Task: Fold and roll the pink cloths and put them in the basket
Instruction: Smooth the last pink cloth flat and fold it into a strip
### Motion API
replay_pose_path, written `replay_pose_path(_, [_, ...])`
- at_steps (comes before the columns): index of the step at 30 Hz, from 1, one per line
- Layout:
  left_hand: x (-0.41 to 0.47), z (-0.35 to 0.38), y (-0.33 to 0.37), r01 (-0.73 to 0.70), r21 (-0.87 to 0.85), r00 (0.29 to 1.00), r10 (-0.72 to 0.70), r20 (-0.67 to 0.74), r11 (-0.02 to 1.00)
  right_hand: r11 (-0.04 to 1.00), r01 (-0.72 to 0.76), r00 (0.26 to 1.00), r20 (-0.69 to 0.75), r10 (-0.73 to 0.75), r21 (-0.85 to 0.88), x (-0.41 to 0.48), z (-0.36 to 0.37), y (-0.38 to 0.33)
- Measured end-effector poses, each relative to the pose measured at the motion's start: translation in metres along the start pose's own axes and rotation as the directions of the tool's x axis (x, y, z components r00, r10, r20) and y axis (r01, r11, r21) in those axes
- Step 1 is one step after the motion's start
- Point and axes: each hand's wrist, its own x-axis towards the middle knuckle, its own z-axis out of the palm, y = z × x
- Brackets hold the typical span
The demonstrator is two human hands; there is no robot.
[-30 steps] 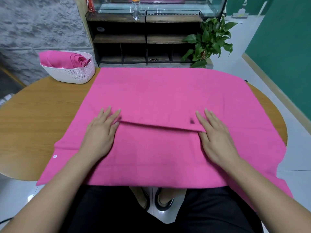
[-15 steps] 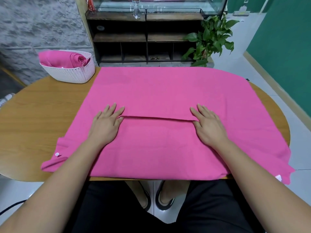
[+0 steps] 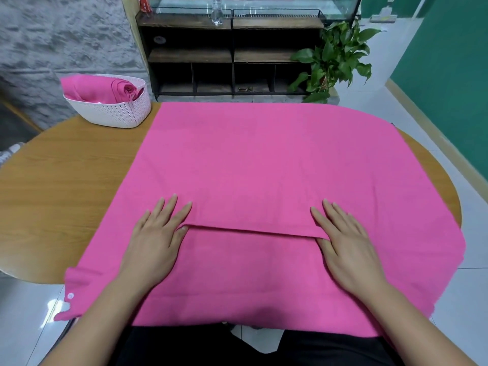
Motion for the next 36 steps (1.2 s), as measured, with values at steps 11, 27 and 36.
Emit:
replay_pose_path(11, [0.102,-0.028,-0.009,-0.04,-0.143,0.997,0.03,-0.067,0.989,0.987,0.007,0.987,-0.162,0.019,0.158,0.094,-0.031,-0.006])
replay_pose_path(27, [0.114,-0.001,-0.012,0.018,-0.054,1.0,-0.019,-0.017,0.998,0.999,-0.041,0.998,-0.048,0.04,-0.004,0.12,0.003,0.005])
replay_pose_path(36, [0.039,0.002,-0.008,0.003,-0.023,1.0,-0.004,-0.022,1.0,1.0,-0.031,0.998,-0.047,0.031,0.003,0.047,0.003,-0.006])
